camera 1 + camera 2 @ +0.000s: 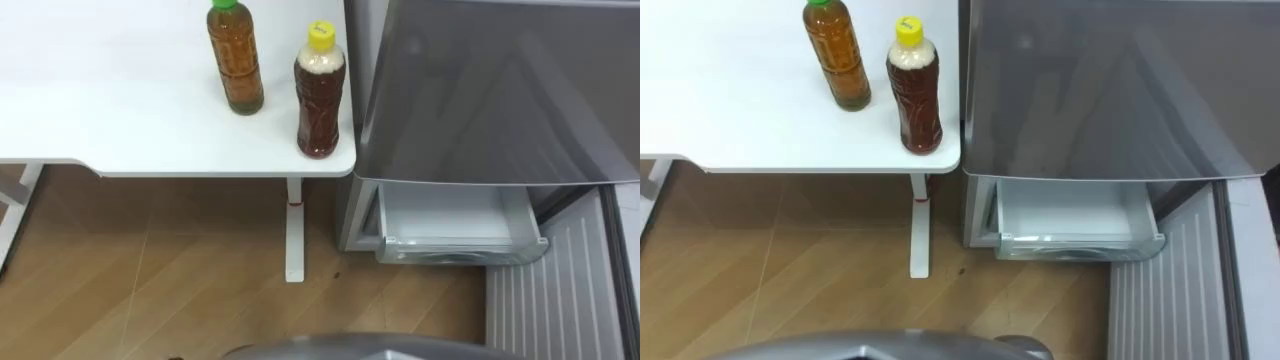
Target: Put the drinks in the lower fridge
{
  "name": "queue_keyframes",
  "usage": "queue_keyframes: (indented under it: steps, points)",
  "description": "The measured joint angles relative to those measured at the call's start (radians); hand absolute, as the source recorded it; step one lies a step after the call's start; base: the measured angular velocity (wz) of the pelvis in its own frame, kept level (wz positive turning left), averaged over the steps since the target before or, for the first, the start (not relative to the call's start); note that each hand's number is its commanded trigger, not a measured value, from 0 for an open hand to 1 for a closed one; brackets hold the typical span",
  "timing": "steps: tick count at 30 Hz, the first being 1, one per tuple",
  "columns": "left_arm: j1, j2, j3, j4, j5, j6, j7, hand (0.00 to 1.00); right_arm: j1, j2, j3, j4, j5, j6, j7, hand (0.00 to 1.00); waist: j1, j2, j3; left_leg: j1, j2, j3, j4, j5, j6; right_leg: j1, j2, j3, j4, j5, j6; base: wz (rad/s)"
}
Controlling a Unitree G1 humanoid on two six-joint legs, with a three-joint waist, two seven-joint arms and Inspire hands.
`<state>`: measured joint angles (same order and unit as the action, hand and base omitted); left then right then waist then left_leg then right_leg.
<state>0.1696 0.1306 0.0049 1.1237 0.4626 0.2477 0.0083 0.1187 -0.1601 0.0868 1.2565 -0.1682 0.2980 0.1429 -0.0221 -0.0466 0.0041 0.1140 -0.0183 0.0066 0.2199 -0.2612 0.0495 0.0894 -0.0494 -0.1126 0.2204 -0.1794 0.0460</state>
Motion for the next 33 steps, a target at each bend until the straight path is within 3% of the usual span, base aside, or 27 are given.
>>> queue_keyframes:
  steps: [9, 21, 26, 33]
  points:
    - [-0.005, 0.002, -0.012, -0.001, 0.0, 0.017, -0.023, 0.0, -0.007, 0.0, 0.008, 0.029, -0.043, 0.02, 0.002, 0.0, 0.001, -0.011, -0.0009, 0.001, 0.007, -0.002, -0.008, 0.0, -0.003, -0.002, 0.006, -0.009, -0.002, 0.0, 0.0, 0.0]
    - [-0.001, -0.004, -0.001, 0.002, -0.054, 0.027, -0.002, 0.0, -0.01, 0.004, -0.001, 0.032, -0.022, 0.023, 0.0, 0.0, 0.003, 0.006, -0.0009, 0.003, 0.006, -0.018, -0.007, -0.001, -0.004, 0.015, 0.004, -0.034, -0.017, 0.001, -0.002, 0.04]
    - [0.001, -0.005, 0.034, 0.002, -0.19, 0.023, 0.04, 0.0, -0.004, 0.006, -0.001, 0.049, -0.018, 0.023, -0.004, 0.0, 0.001, 0.018, -0.0003, 0.003, 0.007, -0.018, -0.008, -0.002, -0.006, 0.014, 0.006, -0.036, -0.017, 0.001, -0.002, 0.0]
    - [0.018, -0.005, 0.07, -0.001, -0.378, 0.01, 0.137, 0.0, -0.013, 0.007, 0.01, 0.068, 0.019, 0.023, -0.025, 0.0, 0.008, 0.015, -0.0004, 0.012, 0.007, -0.016, -0.019, -0.002, -0.006, 0.016, 0.006, -0.04, -0.017, 0.001, -0.002, 0.0]
